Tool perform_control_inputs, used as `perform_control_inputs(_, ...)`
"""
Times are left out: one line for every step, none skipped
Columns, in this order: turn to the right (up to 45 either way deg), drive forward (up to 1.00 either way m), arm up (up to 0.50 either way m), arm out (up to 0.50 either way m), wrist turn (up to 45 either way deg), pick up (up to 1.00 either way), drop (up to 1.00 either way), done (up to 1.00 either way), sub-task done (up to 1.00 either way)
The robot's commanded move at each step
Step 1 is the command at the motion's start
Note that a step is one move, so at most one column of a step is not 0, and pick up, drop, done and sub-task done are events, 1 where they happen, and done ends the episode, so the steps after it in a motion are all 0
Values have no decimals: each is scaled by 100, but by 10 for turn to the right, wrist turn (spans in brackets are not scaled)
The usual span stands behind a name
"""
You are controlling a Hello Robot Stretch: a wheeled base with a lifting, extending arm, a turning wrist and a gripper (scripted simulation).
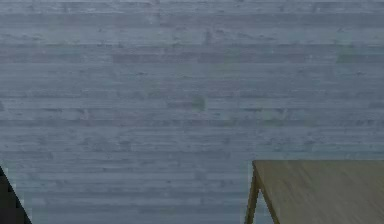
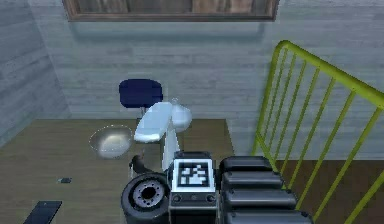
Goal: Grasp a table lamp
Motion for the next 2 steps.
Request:
perform_control_inputs(0,0,0,0,0,100,0,0,0)
perform_control_inputs(0,0,0,0,0,0,0,100,0)
